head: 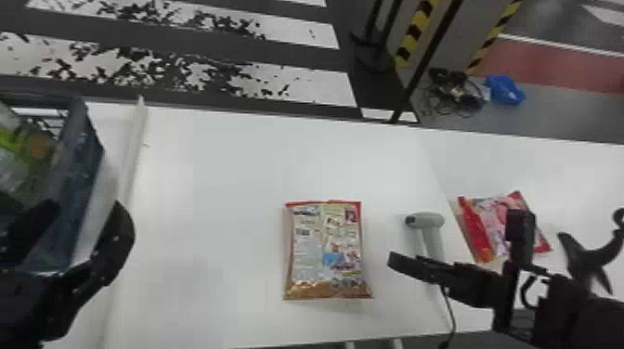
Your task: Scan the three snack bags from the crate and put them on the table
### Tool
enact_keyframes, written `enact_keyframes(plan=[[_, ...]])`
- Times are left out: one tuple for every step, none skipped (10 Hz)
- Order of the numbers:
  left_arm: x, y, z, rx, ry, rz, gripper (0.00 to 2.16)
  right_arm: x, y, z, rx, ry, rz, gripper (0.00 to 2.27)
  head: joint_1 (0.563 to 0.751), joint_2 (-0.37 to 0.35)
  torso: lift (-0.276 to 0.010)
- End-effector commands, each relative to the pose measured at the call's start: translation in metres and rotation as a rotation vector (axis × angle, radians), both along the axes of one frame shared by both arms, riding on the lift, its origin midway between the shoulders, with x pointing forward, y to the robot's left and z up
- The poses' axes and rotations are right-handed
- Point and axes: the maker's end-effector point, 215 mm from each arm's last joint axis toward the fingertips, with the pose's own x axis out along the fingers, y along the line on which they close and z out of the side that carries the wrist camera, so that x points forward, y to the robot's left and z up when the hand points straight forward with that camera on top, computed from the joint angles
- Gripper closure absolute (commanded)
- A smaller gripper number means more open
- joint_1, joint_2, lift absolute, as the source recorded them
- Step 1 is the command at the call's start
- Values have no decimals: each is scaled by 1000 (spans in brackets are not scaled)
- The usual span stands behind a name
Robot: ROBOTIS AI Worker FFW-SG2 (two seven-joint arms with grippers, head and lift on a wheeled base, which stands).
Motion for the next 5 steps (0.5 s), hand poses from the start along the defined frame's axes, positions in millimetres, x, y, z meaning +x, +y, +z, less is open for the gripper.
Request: enact_keyframes(plan=[[-2,0,3,0,-6,-2,36,-5,19,-17,47,88,47,66,695,-188,-94],[-3,0,2,1,-3,-2,36,0,28,-24,79,104,70,66,695,-165,-94],[-5,2,2,3,-2,1,36,3,36,-30,104,122,107,66,695,-155,-94],[-5,1,0,1,1,1,36,10,48,-30,188,126,133,66,695,-135,-94],[-5,2,0,2,1,2,36,14,55,-38,182,129,147,66,695,-110,-94]])
